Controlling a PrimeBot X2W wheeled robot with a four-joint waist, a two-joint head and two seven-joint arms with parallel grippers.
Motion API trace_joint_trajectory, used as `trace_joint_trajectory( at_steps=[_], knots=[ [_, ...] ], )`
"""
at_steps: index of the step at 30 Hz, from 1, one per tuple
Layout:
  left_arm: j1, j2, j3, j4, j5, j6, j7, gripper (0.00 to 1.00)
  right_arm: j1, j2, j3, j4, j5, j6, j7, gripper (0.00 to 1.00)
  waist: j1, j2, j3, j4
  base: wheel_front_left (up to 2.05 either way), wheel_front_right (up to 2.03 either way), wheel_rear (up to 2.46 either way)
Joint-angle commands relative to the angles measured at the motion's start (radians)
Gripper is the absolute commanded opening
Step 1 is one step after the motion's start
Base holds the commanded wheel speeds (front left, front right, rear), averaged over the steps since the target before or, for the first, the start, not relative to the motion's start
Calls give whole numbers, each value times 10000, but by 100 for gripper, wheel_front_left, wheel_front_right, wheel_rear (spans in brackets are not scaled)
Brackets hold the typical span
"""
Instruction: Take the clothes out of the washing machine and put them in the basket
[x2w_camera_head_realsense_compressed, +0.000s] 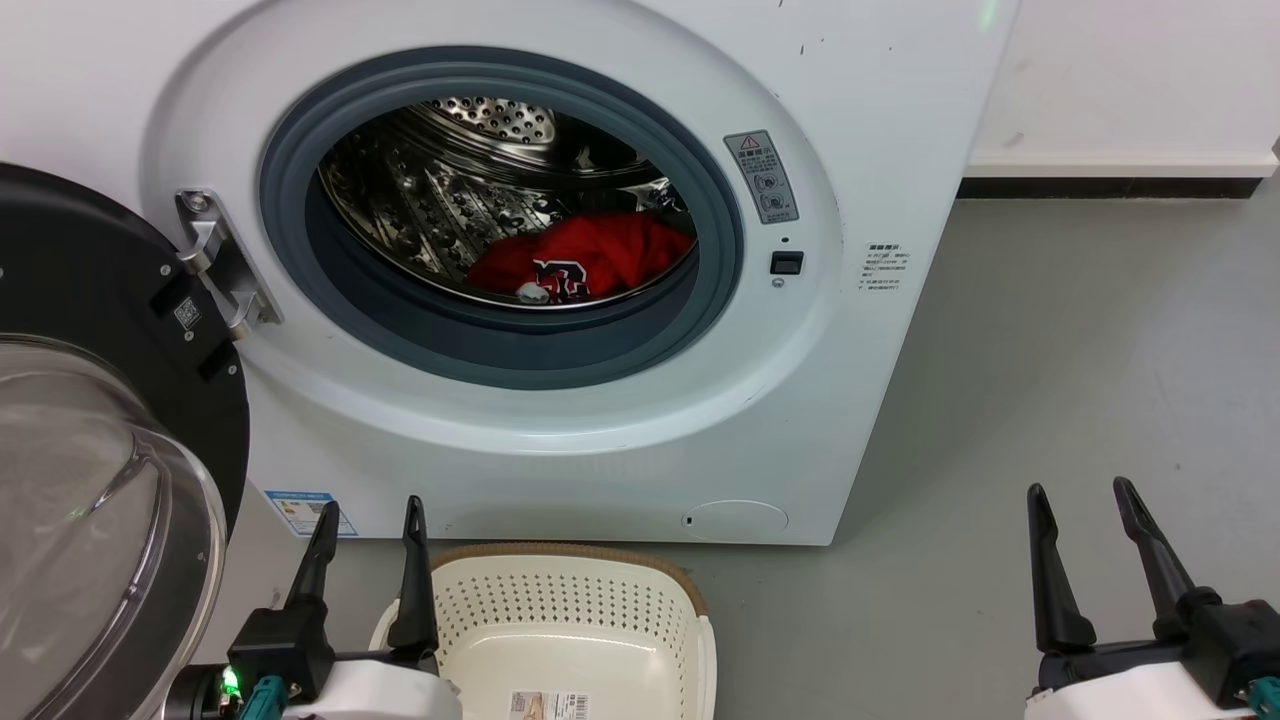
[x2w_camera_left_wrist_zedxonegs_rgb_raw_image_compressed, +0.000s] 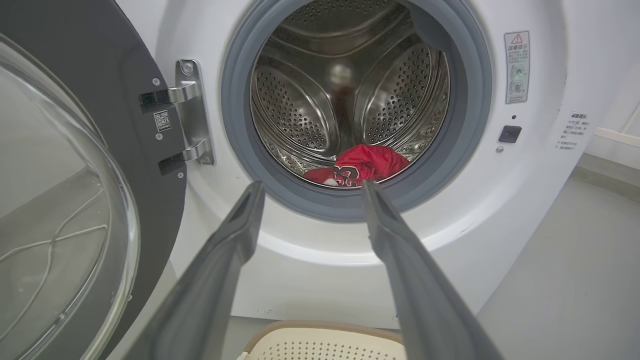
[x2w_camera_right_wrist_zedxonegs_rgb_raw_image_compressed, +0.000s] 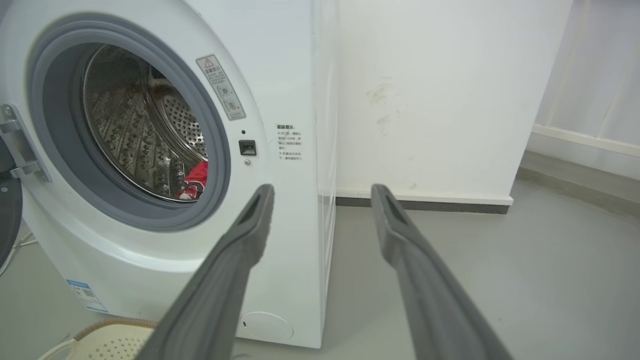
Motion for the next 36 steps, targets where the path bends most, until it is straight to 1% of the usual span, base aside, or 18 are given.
trace_joint_trajectory(
  at_steps=[1,11,26,33,36],
  knots=[
    [58,-15,-4,-35,211,15,-90,100,101,-3,2,-76,-214,-3,-94,100,0,0,-5,3,0,0,0],
    [185,-22,-25,61,872,53,-268,100,256,-1,25,-18,-750,-3,-265,100,0,0,17,24,0,0,0],
    [187,-23,-49,205,712,80,-247,100,240,-1,10,181,-611,-3,-252,100,0,0,17,36,0,0,0],
    [-18,-24,-48,337,610,172,-247,100,121,-1,-3,128,-584,-3,-252,100,0,0,117,-19,0,0,0],
    [-382,-24,-80,531,556,37,-247,100,1,-1,-20,96,-559,-3,-252,100,0,0,263,-50,0,0,0]
  ],
)
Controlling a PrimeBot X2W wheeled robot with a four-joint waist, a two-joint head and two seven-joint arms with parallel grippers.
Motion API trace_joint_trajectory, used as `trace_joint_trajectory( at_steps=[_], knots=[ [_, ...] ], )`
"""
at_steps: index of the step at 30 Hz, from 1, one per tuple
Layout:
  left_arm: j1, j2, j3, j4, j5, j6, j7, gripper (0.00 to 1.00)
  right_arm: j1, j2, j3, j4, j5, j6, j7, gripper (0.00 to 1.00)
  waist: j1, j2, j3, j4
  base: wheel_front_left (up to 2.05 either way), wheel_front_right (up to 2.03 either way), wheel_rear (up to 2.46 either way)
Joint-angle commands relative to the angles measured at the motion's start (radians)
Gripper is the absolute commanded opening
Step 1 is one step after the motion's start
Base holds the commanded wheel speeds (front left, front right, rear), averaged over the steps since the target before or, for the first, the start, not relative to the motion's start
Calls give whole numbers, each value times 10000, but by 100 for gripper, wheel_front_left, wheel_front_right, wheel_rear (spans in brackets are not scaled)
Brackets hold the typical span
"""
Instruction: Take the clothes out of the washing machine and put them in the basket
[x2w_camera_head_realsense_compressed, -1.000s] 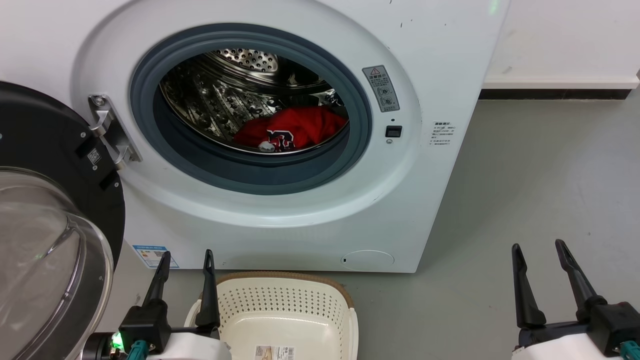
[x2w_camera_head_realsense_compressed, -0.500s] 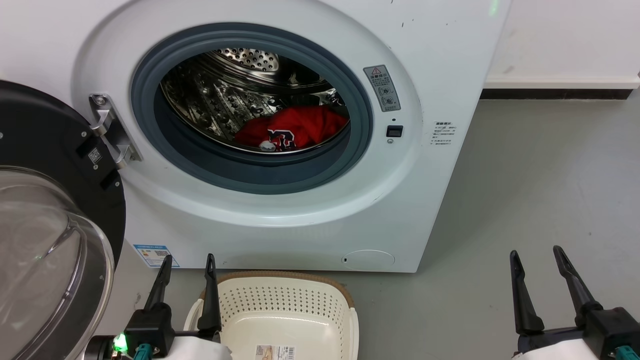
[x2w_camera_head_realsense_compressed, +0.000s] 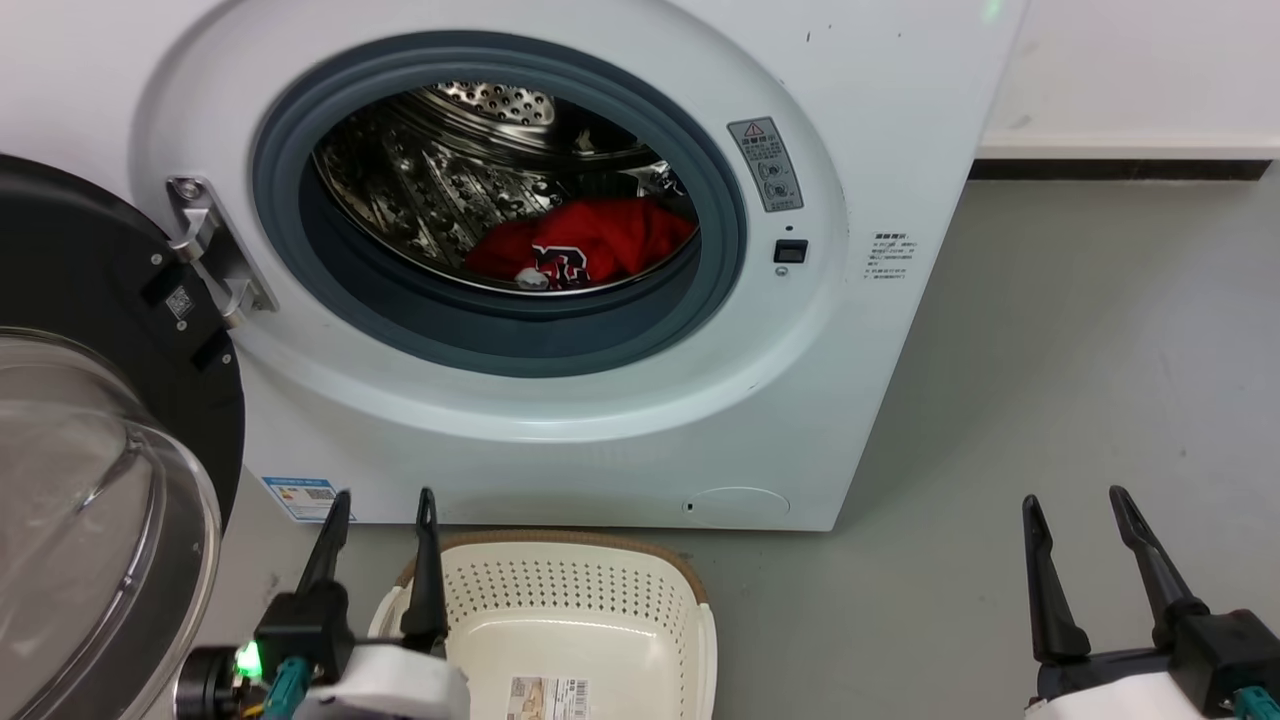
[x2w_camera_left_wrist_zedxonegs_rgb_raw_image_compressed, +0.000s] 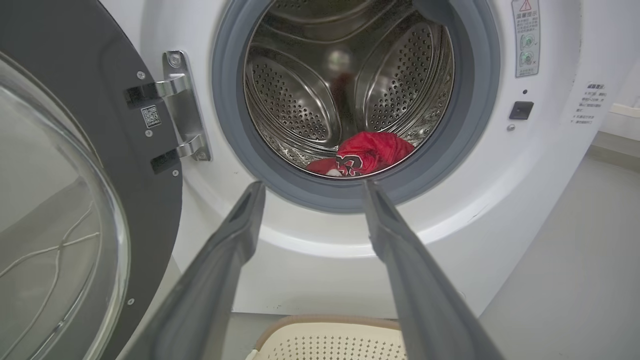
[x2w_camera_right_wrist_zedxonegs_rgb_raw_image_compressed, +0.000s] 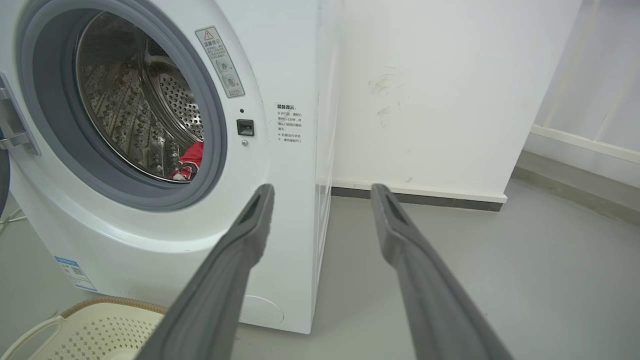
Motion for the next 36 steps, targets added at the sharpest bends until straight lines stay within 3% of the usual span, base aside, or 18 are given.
trace_joint_trajectory(
  at_steps=[1,14,22,36],
  knots=[
    [-229,-20,-30,96,-43,-76,-28,100,-159,-1,-10,-37,40,-3,-35,100,0,0,82,-29,0,0,0],
    [-3873,326,46,3162,210,-872,-28,100,-821,2,51,-119,78,-3,-34,100,0,0,1338,-682,0,0,0],
    [-6978,1279,-168,5760,439,-1212,4,100,-1461,6,167,-201,236,-5,-32,100,0,0,2518,-1413,0,0,0],
    [-12113,2653,-1132,8884,352,-1521,2199,100,-2657,10,242,-387,950,-5,-32,100,0,0,4990,-2638,0,0,0]
  ],
)
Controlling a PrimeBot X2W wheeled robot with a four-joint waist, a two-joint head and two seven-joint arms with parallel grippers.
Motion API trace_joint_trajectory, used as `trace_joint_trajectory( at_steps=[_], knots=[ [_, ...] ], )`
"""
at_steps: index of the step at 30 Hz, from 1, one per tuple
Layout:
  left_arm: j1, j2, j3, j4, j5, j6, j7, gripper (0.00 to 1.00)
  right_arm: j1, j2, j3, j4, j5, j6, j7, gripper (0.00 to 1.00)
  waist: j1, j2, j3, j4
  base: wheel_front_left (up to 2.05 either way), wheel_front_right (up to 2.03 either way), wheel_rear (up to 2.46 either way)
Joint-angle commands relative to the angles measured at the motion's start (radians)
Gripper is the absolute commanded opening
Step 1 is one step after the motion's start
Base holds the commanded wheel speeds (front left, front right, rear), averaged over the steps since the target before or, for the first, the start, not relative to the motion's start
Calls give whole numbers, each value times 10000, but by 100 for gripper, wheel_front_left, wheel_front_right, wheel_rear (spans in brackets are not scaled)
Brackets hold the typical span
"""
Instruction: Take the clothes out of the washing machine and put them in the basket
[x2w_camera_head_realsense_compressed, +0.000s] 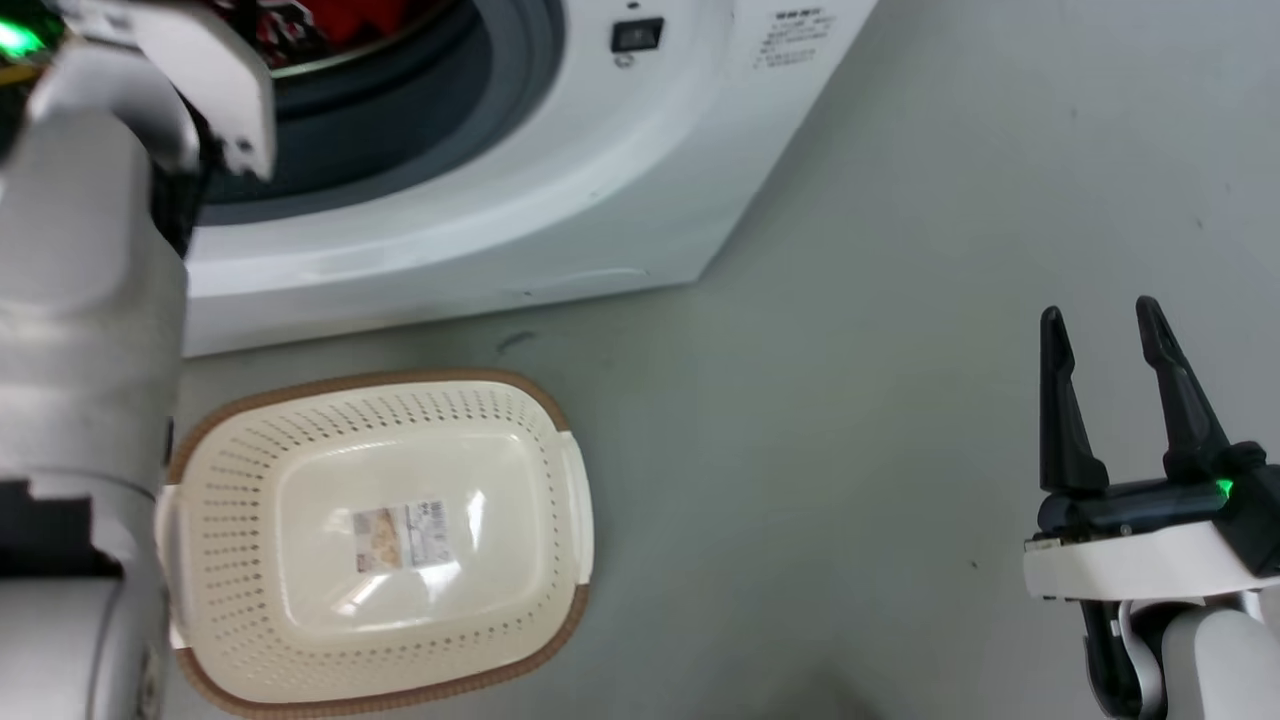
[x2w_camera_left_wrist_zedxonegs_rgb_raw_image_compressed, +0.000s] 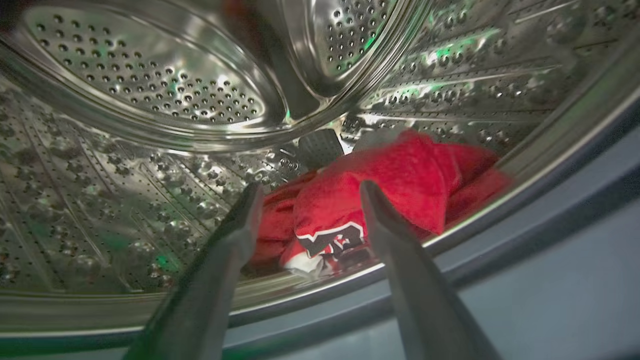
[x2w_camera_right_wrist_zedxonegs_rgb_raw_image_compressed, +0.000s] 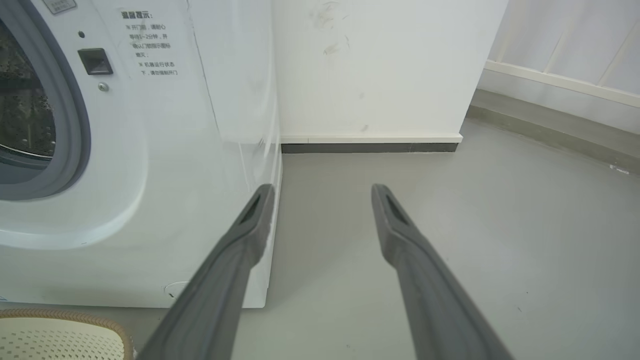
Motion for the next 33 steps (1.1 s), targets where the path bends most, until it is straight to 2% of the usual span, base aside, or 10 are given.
trace_joint_trajectory(
  at_steps=[1,14,21,33],
  knots=[
    [-368,64,-177,217,-108,-9,278,100,-230,21,27,-46,121,-7,-28,100,-3,0,704,-529,0,0,0],
    [-3315,1014,-1873,1185,-1678,-11,3028,100,-809,21,125,-248,719,-7,-28,100,-3,0,2376,-1068,0,0,0],
    [-4202,1128,-2381,1457,-2149,-13,4311,100,-1017,20,238,-301,869,-7,-28,100,-3,0,2927,-1097,0,0,0],
    [-4487,1187,-2971,1818,-2472,-14,4827,100,-1192,20,314,-285,1025,-7,-28,100,-3,0,3212,-1126,0,0,0]
  ],
)
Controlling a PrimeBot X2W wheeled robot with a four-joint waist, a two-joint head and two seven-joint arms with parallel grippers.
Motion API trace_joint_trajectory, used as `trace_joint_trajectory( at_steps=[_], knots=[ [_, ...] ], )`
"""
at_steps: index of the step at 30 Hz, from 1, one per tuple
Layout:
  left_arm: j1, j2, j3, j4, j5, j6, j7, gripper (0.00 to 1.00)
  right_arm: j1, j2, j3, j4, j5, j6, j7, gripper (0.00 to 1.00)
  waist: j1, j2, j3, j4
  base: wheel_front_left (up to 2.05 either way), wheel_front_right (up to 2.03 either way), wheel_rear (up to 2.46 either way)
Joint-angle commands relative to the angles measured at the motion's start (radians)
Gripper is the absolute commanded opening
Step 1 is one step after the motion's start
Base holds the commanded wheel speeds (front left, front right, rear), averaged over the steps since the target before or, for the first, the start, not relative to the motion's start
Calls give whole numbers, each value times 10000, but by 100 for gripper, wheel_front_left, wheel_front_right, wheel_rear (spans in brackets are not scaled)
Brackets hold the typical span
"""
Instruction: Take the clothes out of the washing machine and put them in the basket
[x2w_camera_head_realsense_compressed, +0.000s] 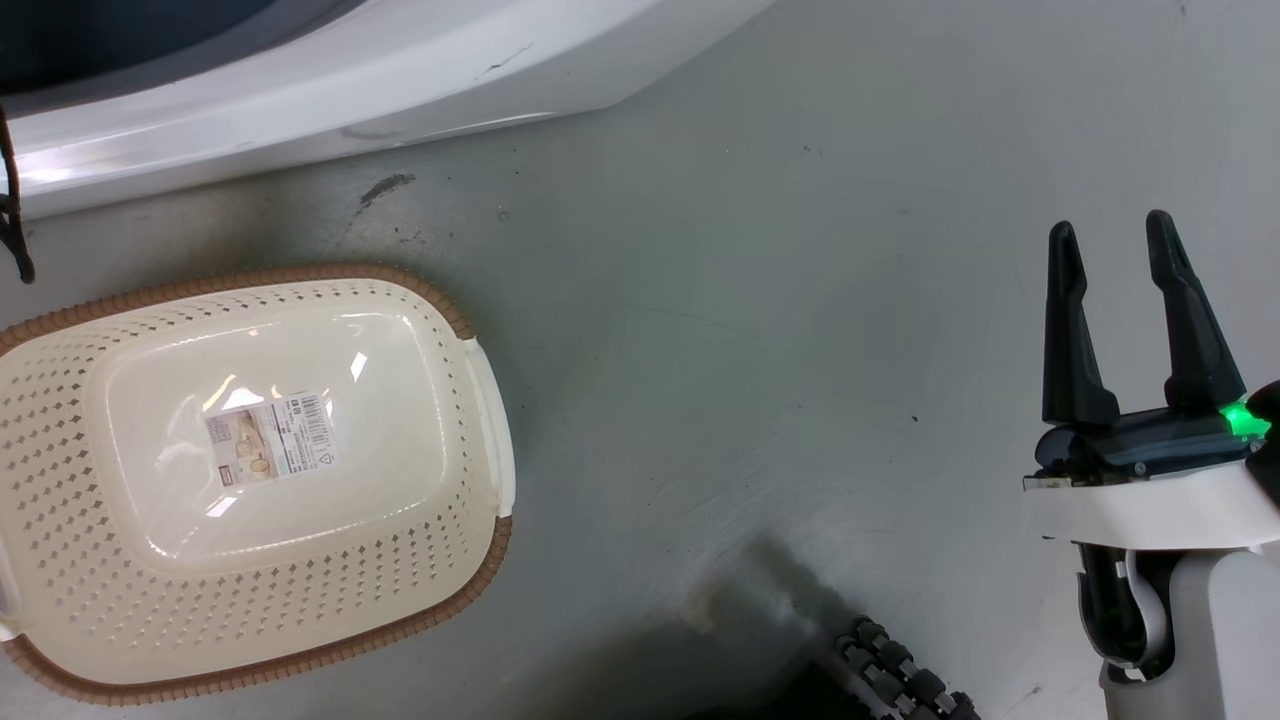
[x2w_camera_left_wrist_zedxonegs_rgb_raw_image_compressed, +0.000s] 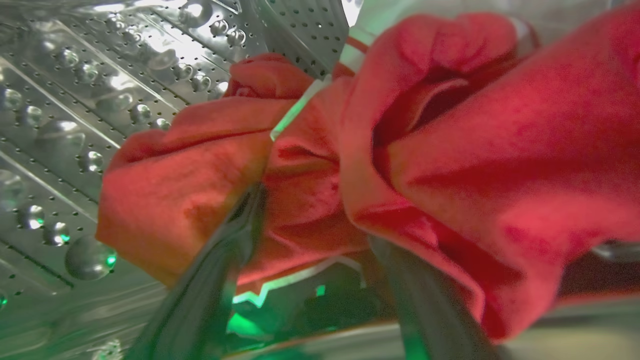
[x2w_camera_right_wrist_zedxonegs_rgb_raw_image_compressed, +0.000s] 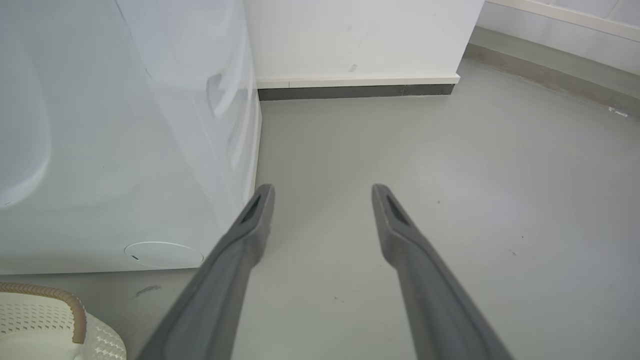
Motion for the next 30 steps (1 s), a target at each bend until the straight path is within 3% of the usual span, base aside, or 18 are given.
trace_joint_trajectory(
  at_steps=[1,2,3,11,30],
  knots=[
    [69,-18,-70,114,-43,-5,88,100,-157,20,7,-11,27,-7,-28,100,-1,0,-12,-2,0,0,0],
    [78,-23,-125,137,-93,-5,110,14,-144,20,8,-4,27,-7,-28,100,-1,0,-22,-1,0,0,0],
    [81,-20,-180,144,-141,-5,101,0,-145,20,12,0,34,-7,-28,100,-1,0,-34,0,0,0,0],
    [308,82,-454,-48,-506,-5,-890,0,-43,18,-56,3,-105,-7,-28,100,-1,0,-437,131,0,0,0],
    [3394,-1136,-1016,-333,-1683,-5,-4930,0,387,14,-465,370,-955,-7,-28,100,-1,0,-2885,1334,0,0,0]
  ],
)
